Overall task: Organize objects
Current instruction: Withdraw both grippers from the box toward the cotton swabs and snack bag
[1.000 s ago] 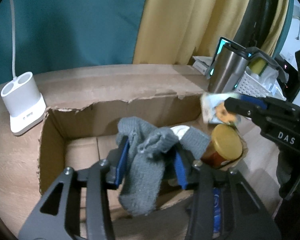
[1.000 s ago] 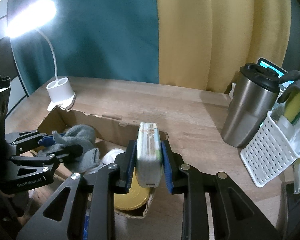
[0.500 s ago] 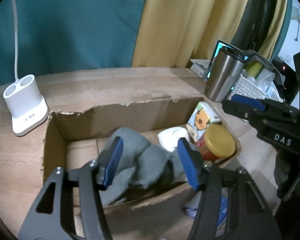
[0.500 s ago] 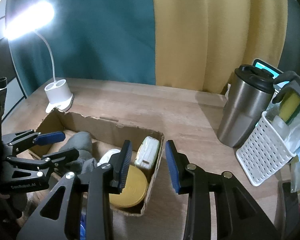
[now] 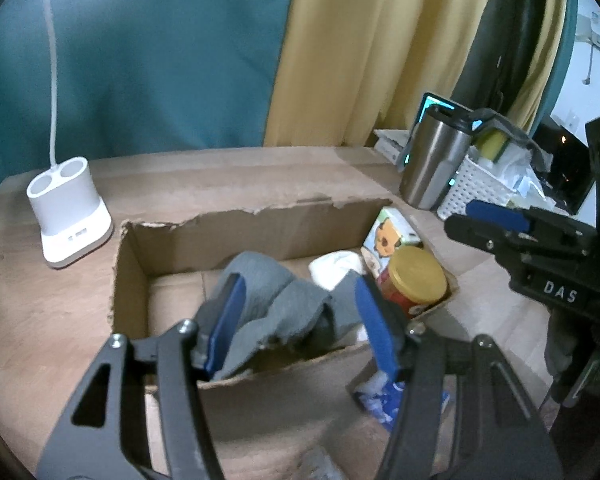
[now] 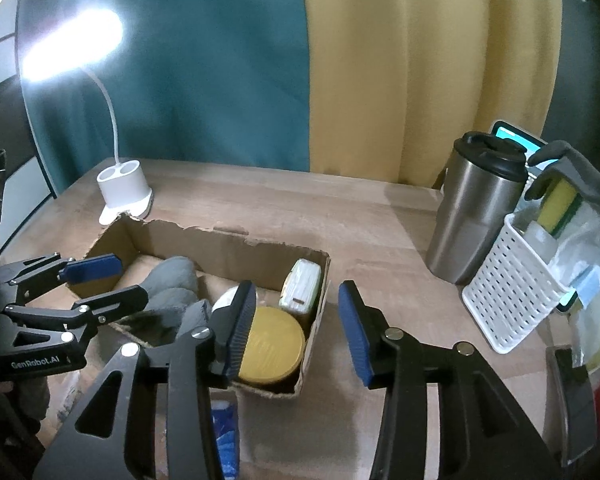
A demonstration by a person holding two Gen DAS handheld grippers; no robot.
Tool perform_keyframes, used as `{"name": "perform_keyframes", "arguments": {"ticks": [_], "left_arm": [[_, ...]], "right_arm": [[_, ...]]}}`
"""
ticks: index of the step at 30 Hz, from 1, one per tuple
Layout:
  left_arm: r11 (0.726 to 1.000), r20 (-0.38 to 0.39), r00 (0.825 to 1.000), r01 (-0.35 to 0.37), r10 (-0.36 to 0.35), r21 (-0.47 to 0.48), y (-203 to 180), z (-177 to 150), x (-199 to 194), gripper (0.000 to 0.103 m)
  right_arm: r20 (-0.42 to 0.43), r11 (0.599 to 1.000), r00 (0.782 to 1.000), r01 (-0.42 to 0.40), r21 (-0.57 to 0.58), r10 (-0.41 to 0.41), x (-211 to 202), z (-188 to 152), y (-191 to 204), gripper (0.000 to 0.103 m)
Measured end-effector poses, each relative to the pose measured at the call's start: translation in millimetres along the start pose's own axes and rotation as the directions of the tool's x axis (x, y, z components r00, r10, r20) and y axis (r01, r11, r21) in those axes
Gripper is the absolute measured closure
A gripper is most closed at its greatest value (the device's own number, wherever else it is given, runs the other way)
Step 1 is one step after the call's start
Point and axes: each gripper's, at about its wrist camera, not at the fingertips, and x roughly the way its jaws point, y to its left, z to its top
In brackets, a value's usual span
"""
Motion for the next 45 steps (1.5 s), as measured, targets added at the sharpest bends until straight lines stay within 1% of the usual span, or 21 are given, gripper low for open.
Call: {"name": "perform_keyframes", "arguments": {"ticks": [4, 5, 7, 12, 14, 18, 21, 23, 42, 45], "left_arm": [[1.000, 0.008, 1.000, 0.001, -0.001, -0.004, -1, -3, -9, 0.042], [1.000, 0.010, 1.000, 0.001, -0.001, -0.007, -1, -4, -11, 0.035], [1.000, 0.021, 1.000, 0.003, -0.003, -0.017, 0, -6, -17, 0.031], [1.000, 0.030, 1.000, -0.002, 0.002, -0.013, 0, -11, -28, 0.031], [1.000, 0.032, 0.999, -0.004, 0.004, -0.013, 0, -14, -32, 0.031], [1.000, 0.037, 0.999, -0.010, 0.010, -0.016, 1, -20, -40, 0.031], [1.000, 0.040, 0.999, -0.015, 0.016, -0.014, 2, -25, -45, 0.031], [1.000, 0.041, 0.999, -0.016, 0.017, -0.016, 3, -28, -49, 0.031], [0.999, 0.043, 0.999, -0.021, 0.022, -0.026, 7, -58, -75, 0.027], [0.999, 0.043, 0.999, -0.021, 0.023, -0.031, 8, -63, -78, 0.024]], "right_arm": [[0.007, 1.000, 1.000, 0.003, 0.001, -0.003, -9, -3, 4, 0.057], [0.008, 1.000, 1.000, 0.004, 0.000, -0.004, -11, -4, 5, 0.057], [0.010, 1.000, 1.000, 0.005, 0.001, -0.005, -15, -6, 7, 0.056], [0.010, 1.000, 1.000, 0.013, 0.007, -0.014, -24, -13, 12, 0.054], [0.012, 1.000, 1.000, 0.016, 0.010, -0.016, -27, -15, 14, 0.046], [0.015, 1.000, 1.000, 0.022, 0.018, -0.023, -33, -20, 20, 0.046], [0.014, 0.999, 1.000, 0.025, 0.023, -0.025, -36, -23, 24, 0.043], [0.011, 0.999, 1.000, 0.021, 0.025, -0.021, -38, -26, 27, 0.038], [0.001, 0.999, 1.000, 0.024, 0.048, -0.024, -57, -54, 52, 0.036], [-0.001, 0.999, 1.000, 0.024, 0.048, -0.024, -59, -60, 56, 0.036]]}}
